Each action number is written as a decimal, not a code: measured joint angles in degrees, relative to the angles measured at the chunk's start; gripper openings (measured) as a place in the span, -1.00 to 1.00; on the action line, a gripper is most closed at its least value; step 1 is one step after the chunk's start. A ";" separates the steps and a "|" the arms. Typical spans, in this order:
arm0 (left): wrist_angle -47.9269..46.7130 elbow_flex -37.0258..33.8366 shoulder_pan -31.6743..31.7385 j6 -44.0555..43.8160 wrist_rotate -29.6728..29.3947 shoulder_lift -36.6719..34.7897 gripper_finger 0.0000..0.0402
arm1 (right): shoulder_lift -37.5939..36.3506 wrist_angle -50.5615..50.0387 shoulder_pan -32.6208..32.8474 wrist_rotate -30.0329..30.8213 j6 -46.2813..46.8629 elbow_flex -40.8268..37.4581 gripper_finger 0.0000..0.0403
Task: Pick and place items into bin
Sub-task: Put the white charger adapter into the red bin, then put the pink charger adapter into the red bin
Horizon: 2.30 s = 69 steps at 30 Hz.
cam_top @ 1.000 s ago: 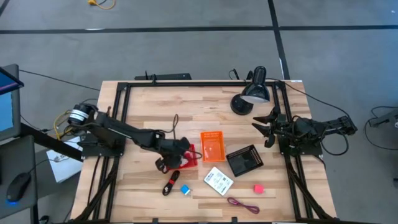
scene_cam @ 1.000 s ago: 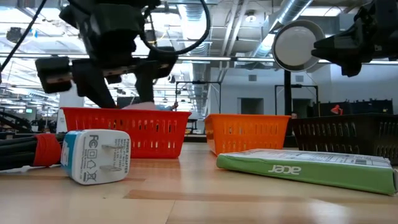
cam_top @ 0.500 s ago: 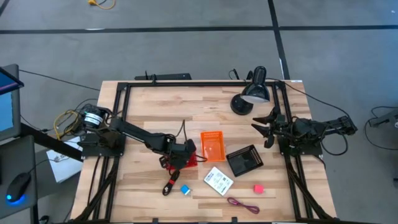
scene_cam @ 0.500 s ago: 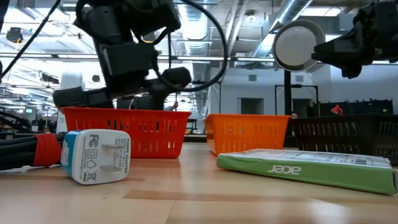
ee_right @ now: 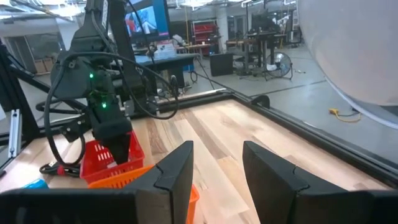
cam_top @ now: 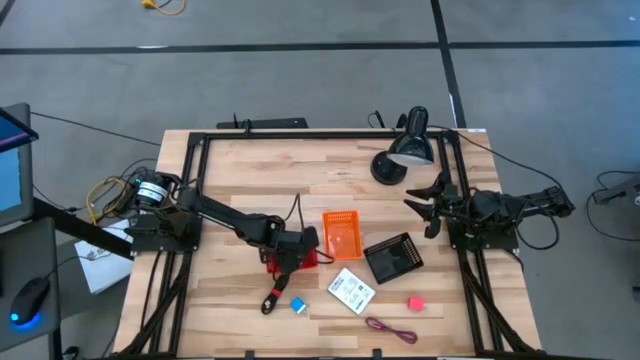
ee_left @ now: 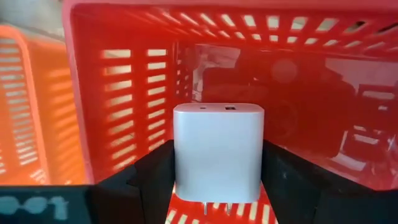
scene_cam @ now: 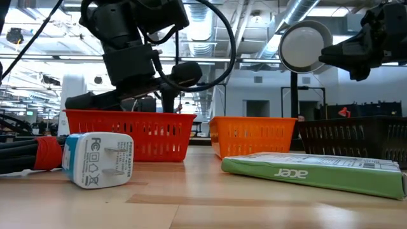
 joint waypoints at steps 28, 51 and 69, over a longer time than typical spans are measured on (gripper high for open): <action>6.78 0.00 -0.04 -2.71 -0.83 0.00 0.09 | 0.00 -0.05 0.01 0.00 0.01 0.00 -0.34; 0.55 6.95 -5.07 -7.41 -26.91 -0.07 0.31 | 0.00 -0.05 0.01 0.00 0.00 0.00 -0.34; -52.49 20.96 0.54 -59.28 -26.35 -13.72 0.31 | -0.02 -0.42 0.01 0.00 0.01 -0.02 -0.33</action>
